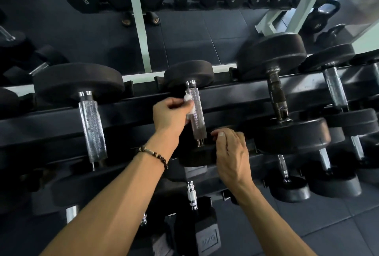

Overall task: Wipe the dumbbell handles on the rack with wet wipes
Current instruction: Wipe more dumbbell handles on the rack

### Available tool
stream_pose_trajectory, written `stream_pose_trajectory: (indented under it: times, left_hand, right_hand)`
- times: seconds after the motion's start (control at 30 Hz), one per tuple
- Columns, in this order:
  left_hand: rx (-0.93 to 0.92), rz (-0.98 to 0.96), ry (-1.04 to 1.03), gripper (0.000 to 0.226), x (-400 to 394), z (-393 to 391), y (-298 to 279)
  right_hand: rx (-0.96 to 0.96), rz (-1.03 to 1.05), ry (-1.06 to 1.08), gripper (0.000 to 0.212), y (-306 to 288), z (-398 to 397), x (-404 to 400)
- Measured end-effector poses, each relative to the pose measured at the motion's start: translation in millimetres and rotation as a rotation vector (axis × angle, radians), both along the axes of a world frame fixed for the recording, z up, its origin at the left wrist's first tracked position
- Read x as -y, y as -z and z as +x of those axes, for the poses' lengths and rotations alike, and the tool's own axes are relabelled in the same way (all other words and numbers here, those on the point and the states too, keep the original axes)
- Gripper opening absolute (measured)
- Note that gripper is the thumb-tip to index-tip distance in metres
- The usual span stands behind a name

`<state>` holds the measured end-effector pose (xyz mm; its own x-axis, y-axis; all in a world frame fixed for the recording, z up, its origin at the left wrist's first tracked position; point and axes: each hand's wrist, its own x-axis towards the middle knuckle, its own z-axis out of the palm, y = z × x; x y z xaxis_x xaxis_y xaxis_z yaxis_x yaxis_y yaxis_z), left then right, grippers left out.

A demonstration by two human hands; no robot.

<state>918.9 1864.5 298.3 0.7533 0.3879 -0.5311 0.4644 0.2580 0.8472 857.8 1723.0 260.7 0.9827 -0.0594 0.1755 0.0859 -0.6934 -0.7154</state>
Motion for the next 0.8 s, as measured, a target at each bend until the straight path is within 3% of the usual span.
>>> stream_pose_trajectory:
  times: [0.2, 0.33, 0.43, 0.57, 0.8]
  left_hand:
    - [0.010, -0.273, -0.206, 0.022, -3.2, 32.1, -0.5]
    - [-0.055, -0.415, -0.065, 0.022, 2.8, -3.1, 12.5]
    - [-0.035, -0.365, -0.029, 0.025, -1.7, -3.2, 12.8]
    - [0.062, -0.359, -0.239, 0.026, -1.3, 34.0, 3.1]
    - [0.013, -0.045, 0.178, 0.022, -2.8, -28.9, 19.6]
  right_hand:
    - [0.007, -0.035, -0.065, 0.030, -0.8, 3.2, 4.7]
    - [-0.070, 0.050, -0.055, 0.036, -1.5, 2.8, 8.1]
    - [-0.086, 0.049, -0.088, 0.036, -2.0, 3.9, 9.9]
    - [-0.123, 0.045, -0.096, 0.039, -3.6, 4.4, 11.9]
    - [-0.207, 0.048, -0.061, 0.043, -6.2, 4.0, 20.0]
